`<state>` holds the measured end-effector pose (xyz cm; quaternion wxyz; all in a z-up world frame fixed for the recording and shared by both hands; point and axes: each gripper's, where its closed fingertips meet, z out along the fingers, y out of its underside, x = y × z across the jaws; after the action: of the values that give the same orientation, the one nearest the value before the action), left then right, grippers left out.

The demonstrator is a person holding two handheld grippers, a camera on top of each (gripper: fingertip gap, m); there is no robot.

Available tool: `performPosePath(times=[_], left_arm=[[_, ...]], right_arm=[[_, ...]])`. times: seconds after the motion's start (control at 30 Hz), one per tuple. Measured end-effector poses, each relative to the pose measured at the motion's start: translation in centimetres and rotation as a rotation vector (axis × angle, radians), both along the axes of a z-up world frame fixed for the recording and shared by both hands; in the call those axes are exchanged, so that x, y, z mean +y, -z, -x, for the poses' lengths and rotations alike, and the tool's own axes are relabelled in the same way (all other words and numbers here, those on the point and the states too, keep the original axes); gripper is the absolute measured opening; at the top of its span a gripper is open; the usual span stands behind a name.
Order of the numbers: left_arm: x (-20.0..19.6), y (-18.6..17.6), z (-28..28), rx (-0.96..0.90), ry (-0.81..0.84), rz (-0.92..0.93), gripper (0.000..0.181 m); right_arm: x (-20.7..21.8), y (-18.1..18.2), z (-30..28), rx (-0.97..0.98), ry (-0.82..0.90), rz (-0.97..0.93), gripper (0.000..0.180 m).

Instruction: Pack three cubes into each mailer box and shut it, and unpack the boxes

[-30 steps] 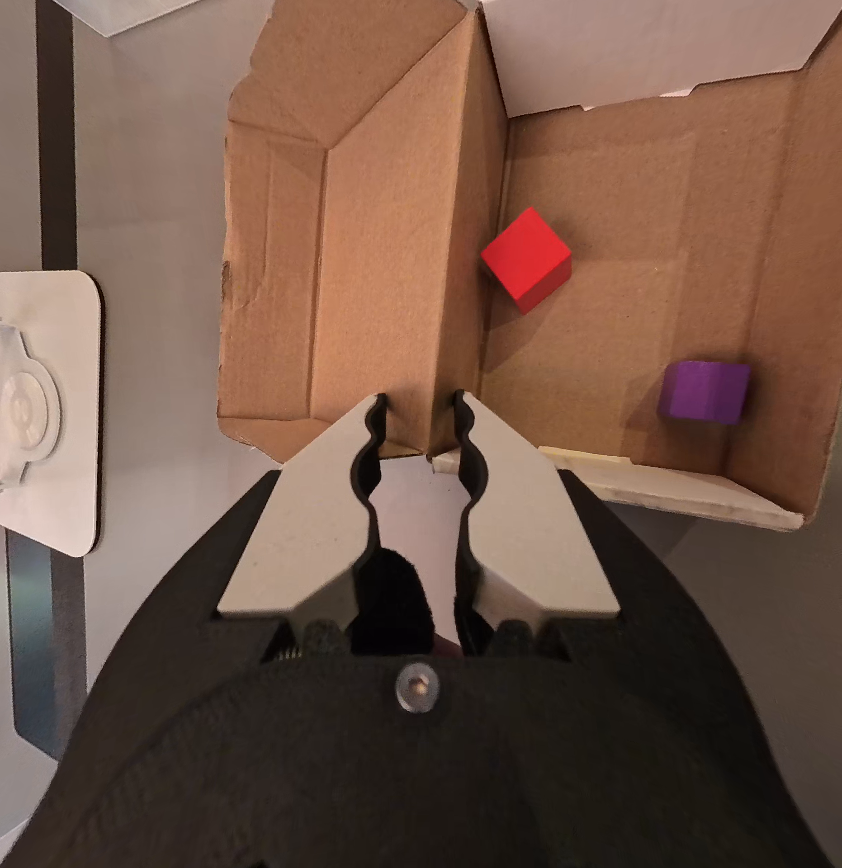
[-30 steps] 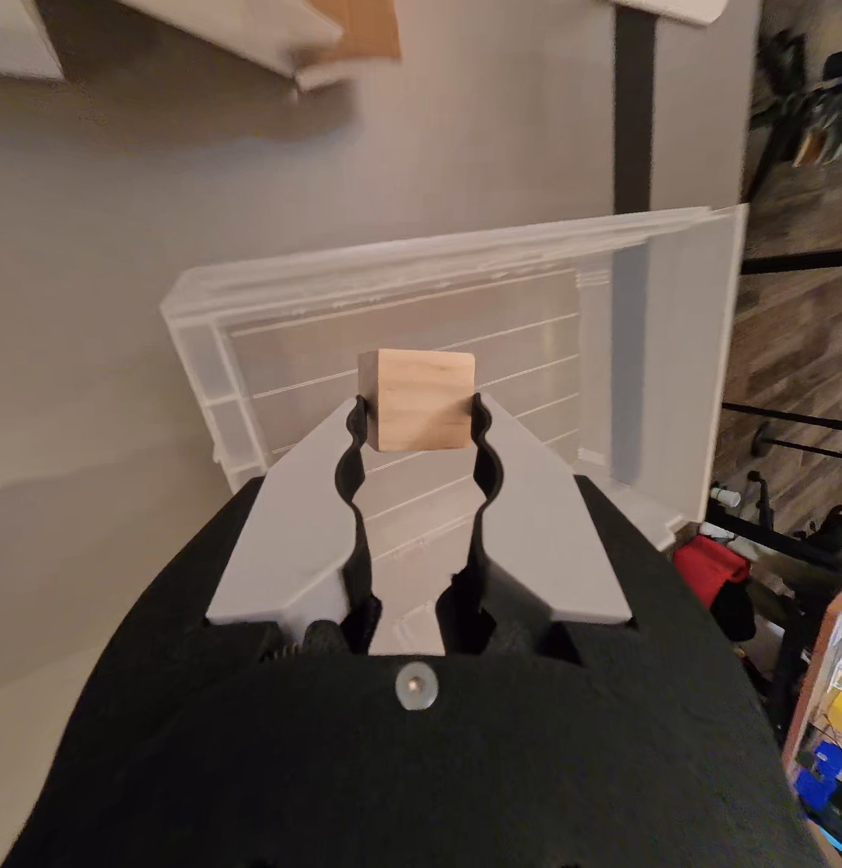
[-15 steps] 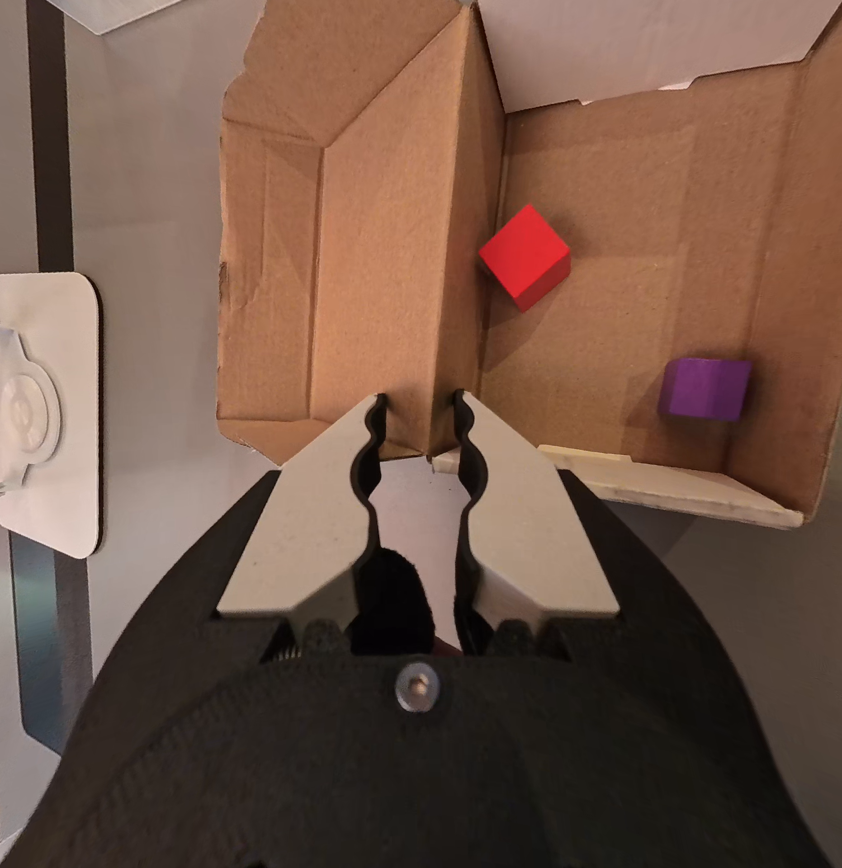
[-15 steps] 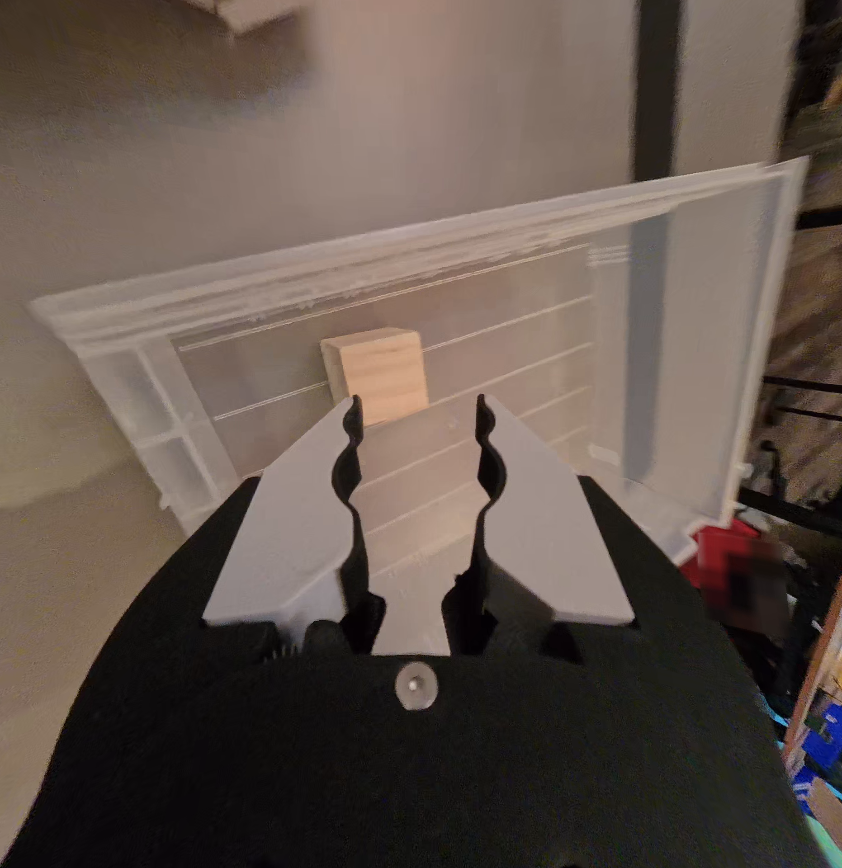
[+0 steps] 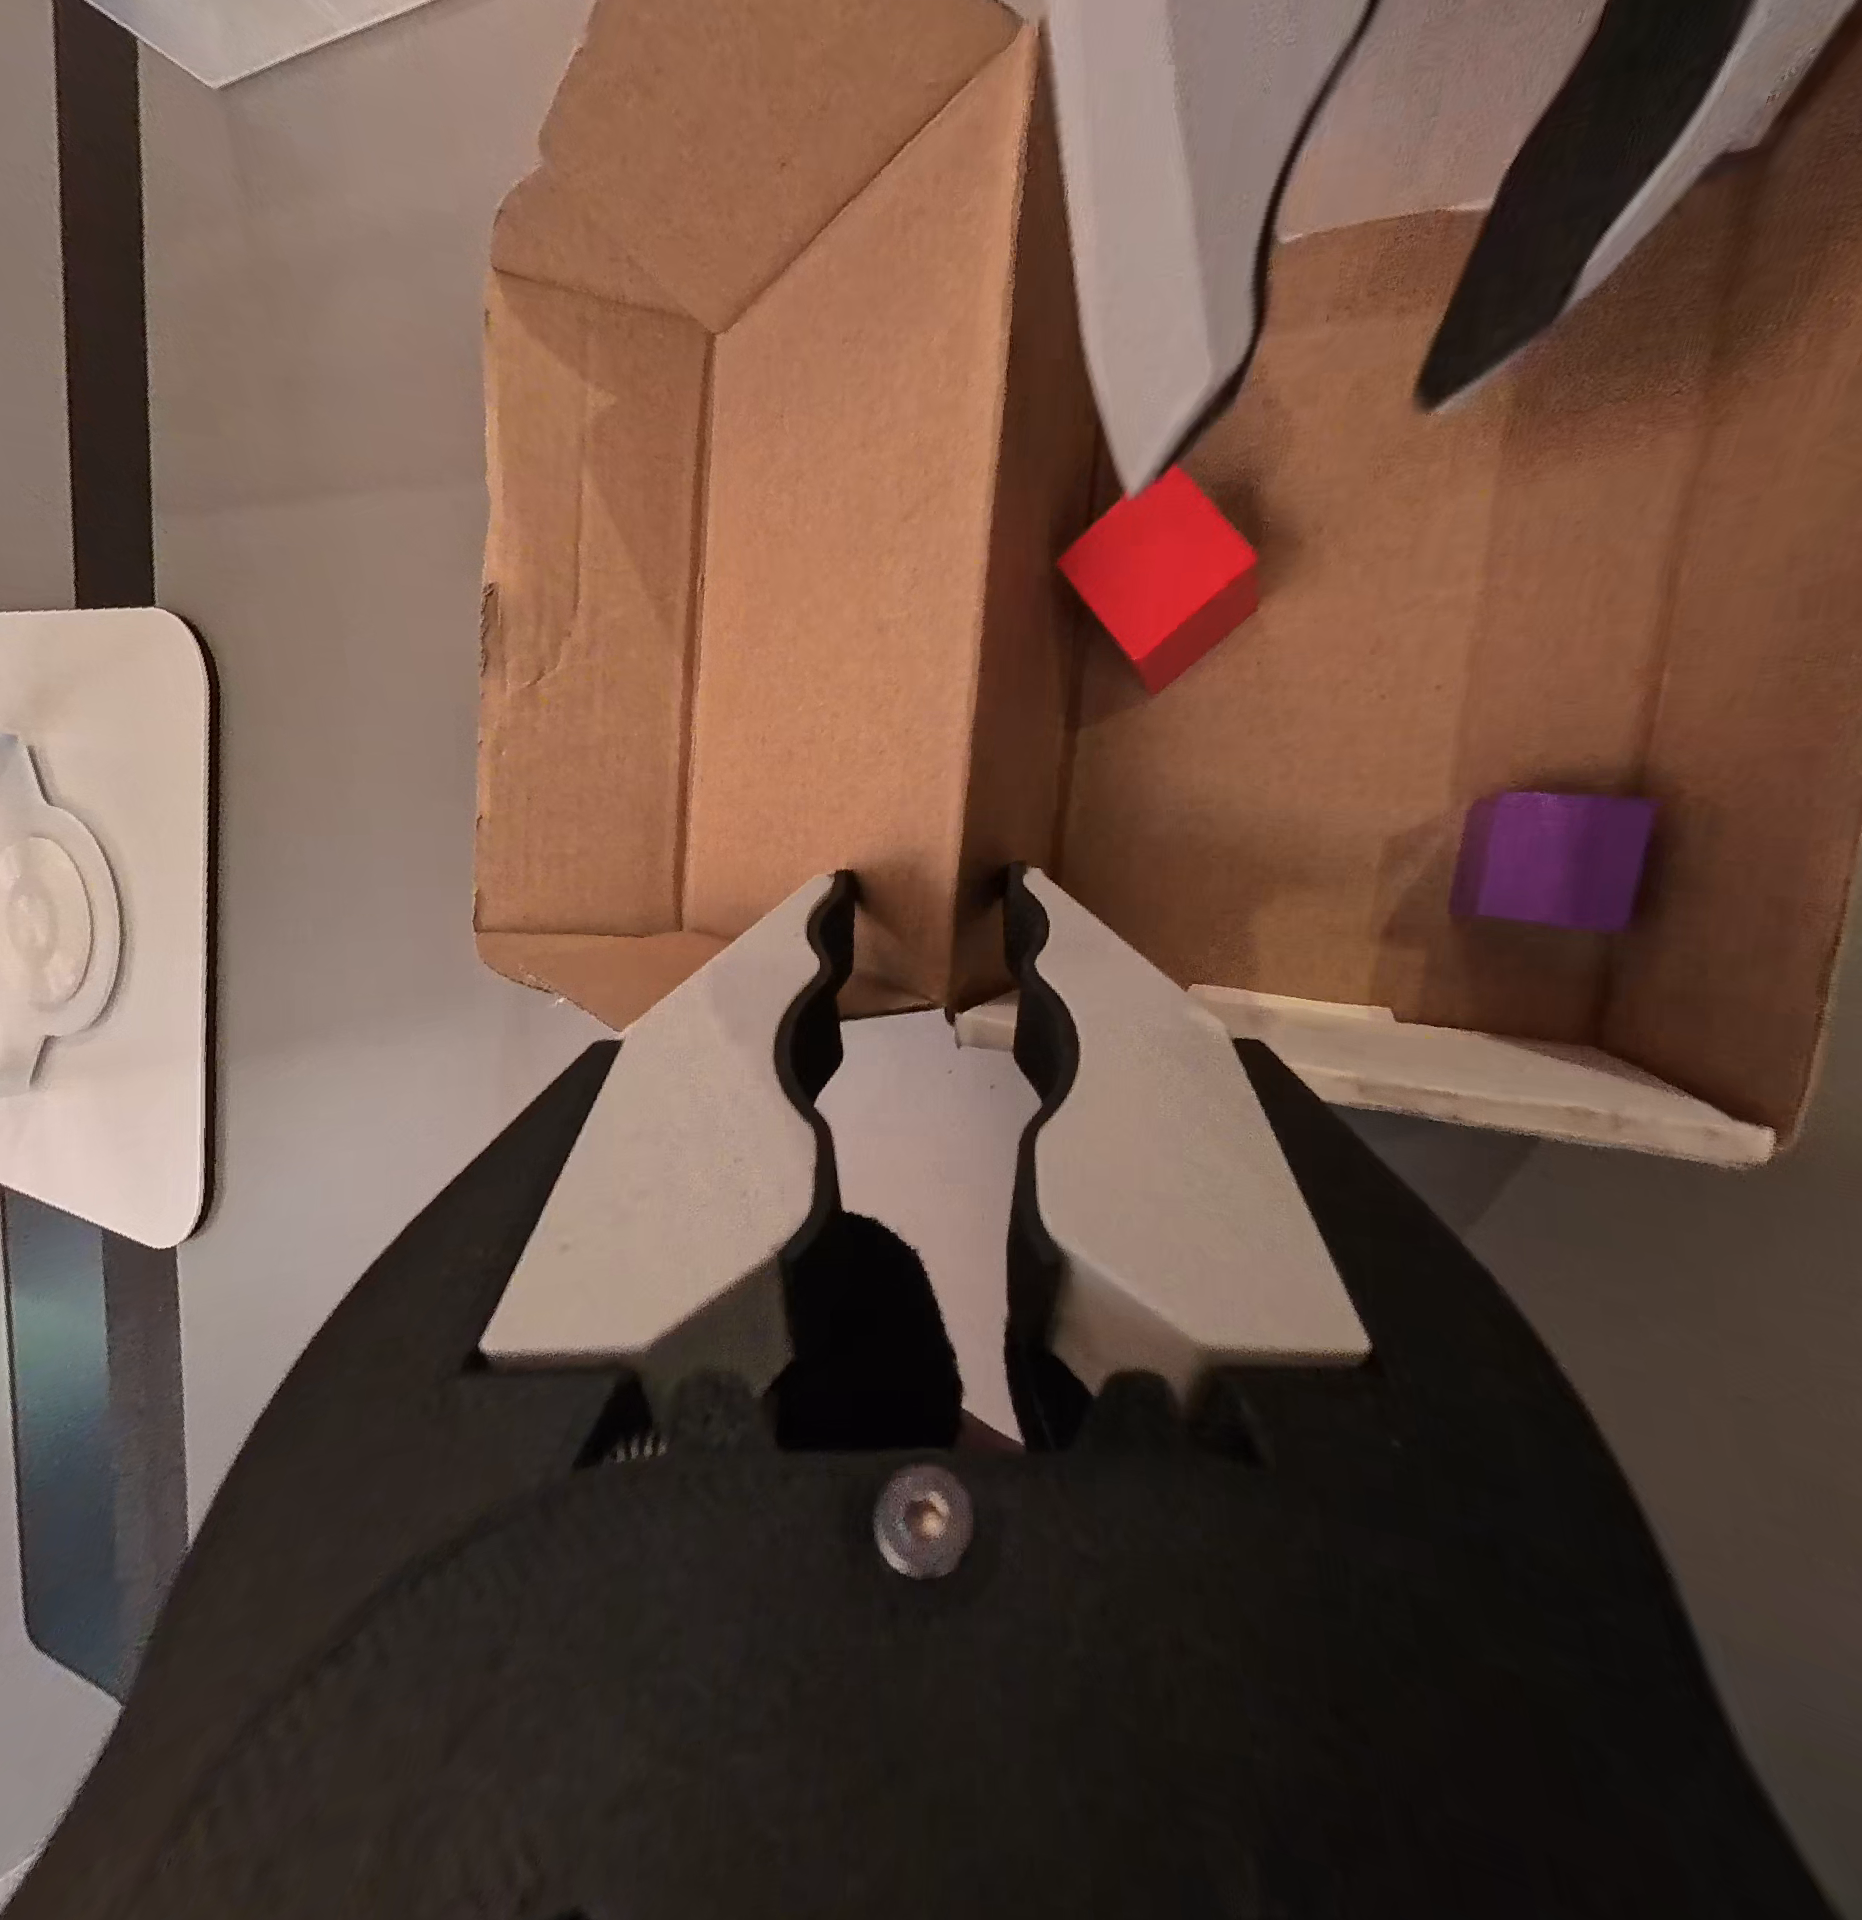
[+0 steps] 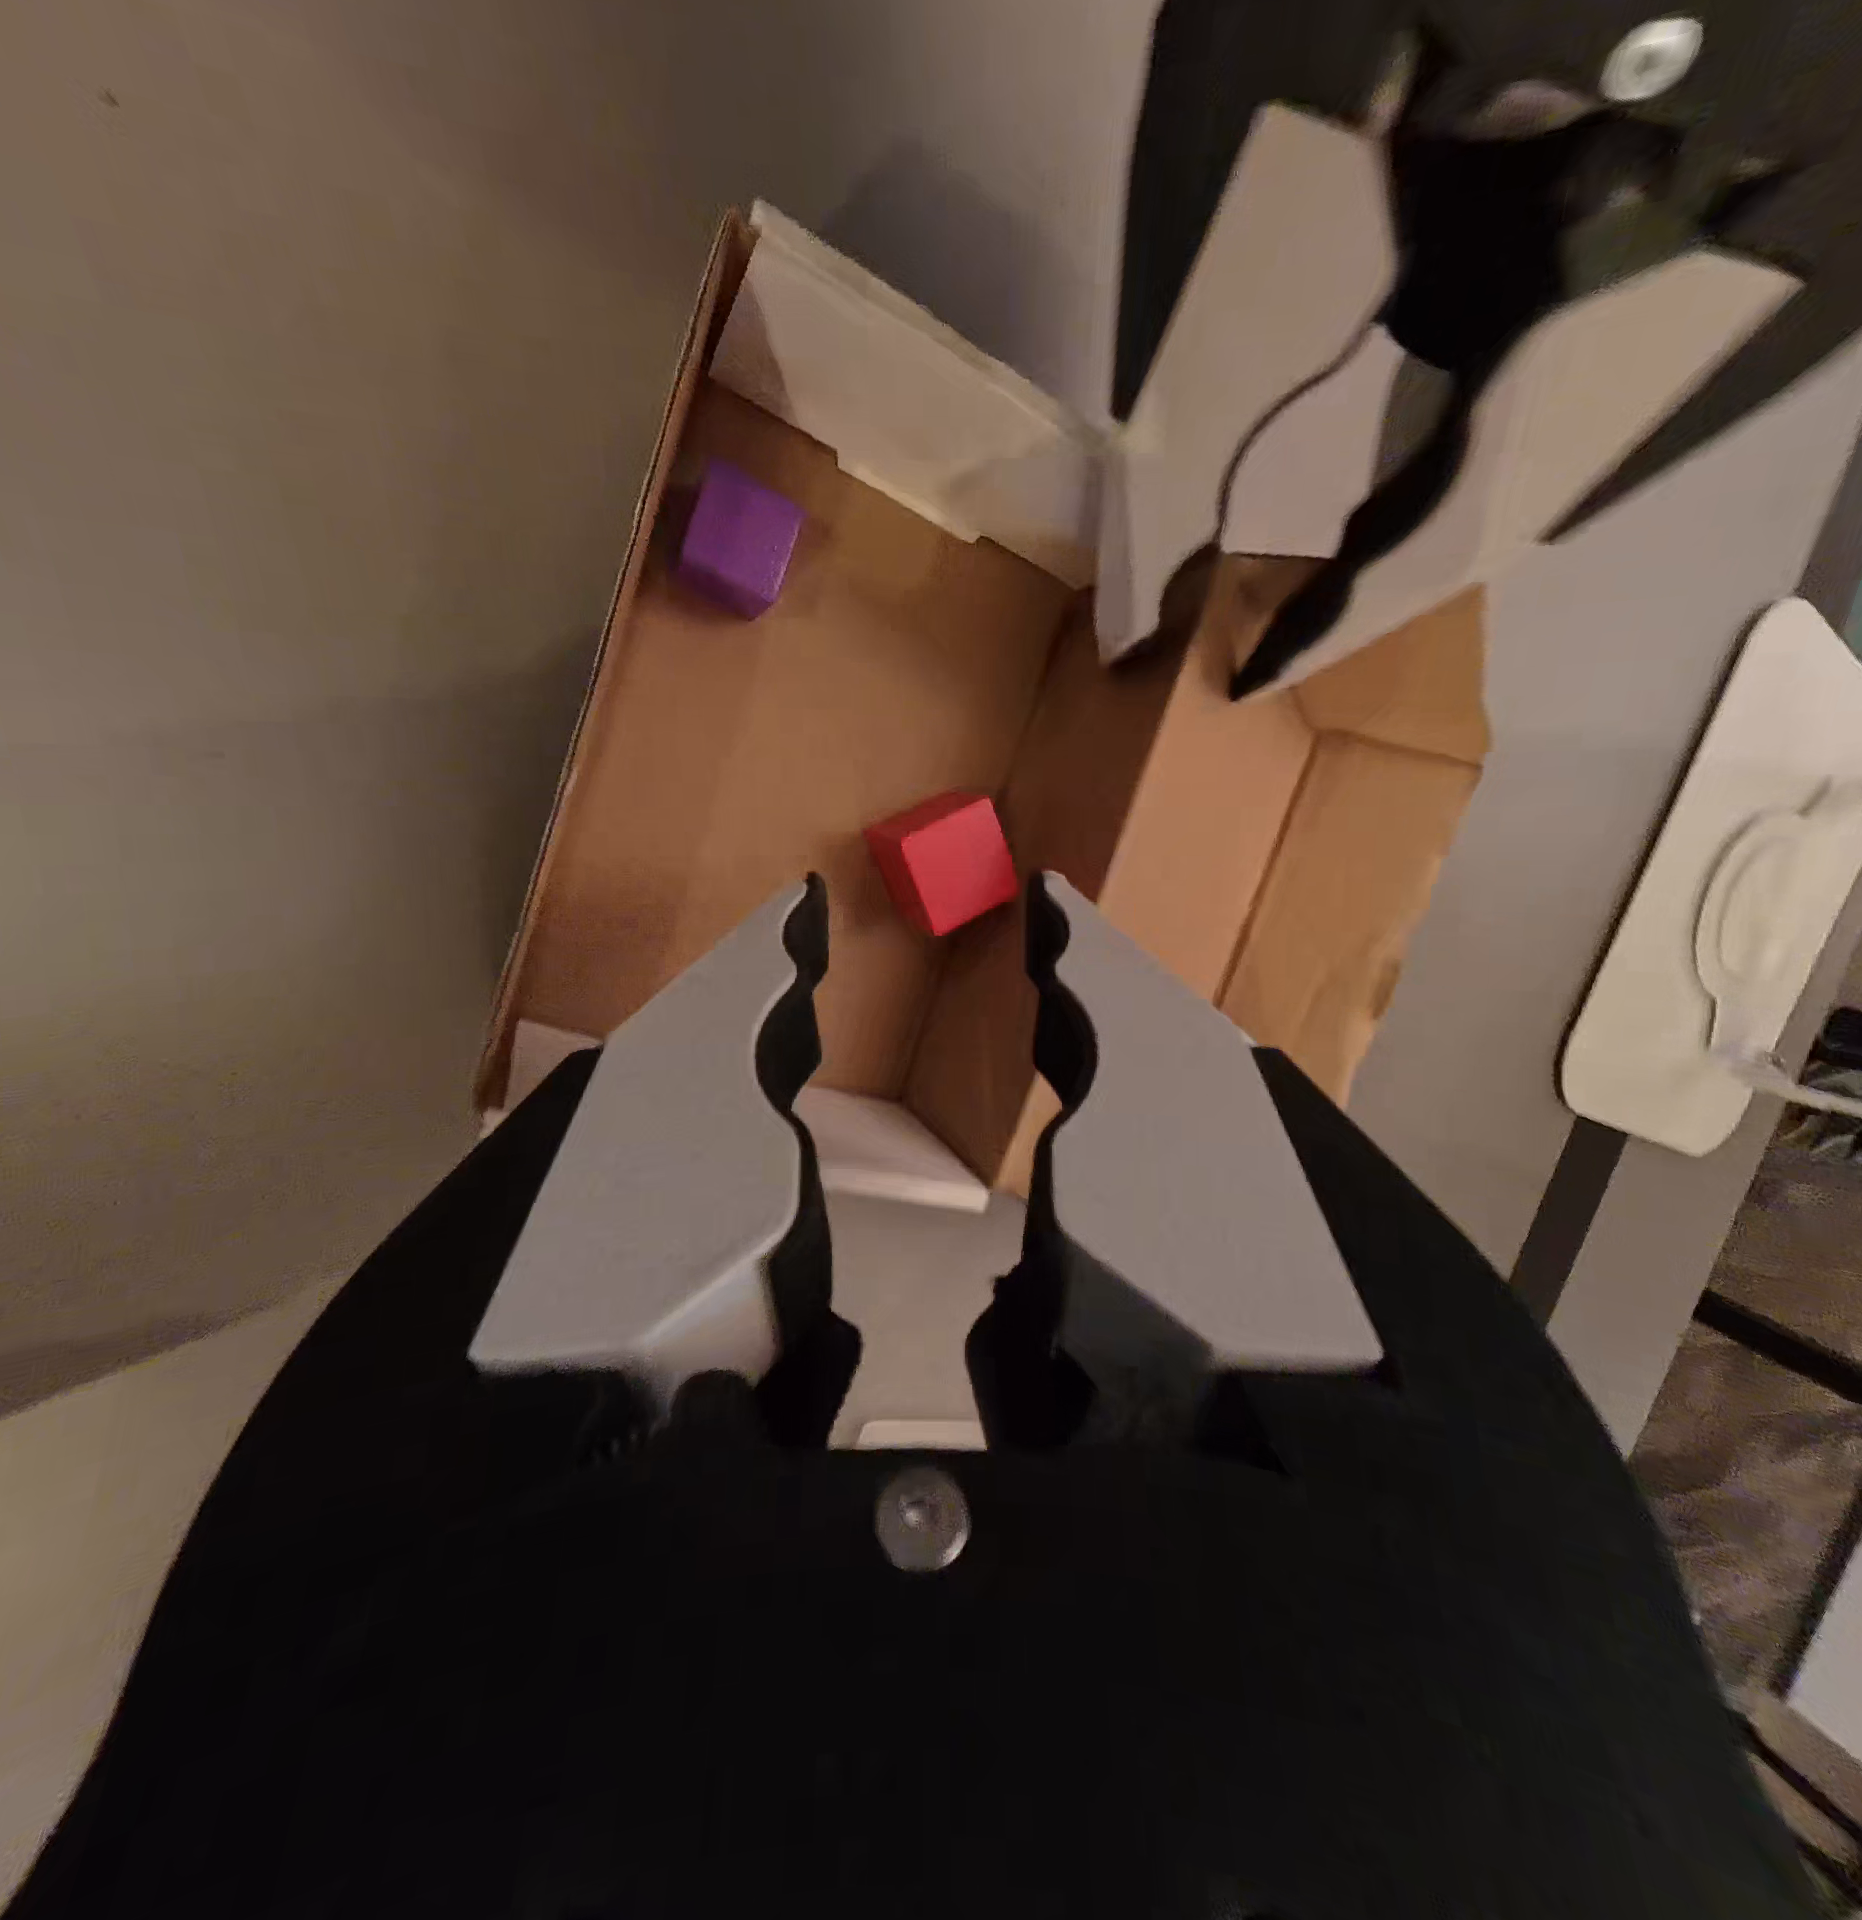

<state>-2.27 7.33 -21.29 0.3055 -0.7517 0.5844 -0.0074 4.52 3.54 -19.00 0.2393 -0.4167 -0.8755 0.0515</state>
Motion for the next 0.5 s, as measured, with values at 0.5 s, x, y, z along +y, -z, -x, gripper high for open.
performPosePath(times=[0.5], left_arm=[[0.0,0.0,-0.1,0.003,0.006,-0.003,0.027]], right_arm=[[1.2,3.7,0.6,-0.161,-0.025,-0.074,0.026]])
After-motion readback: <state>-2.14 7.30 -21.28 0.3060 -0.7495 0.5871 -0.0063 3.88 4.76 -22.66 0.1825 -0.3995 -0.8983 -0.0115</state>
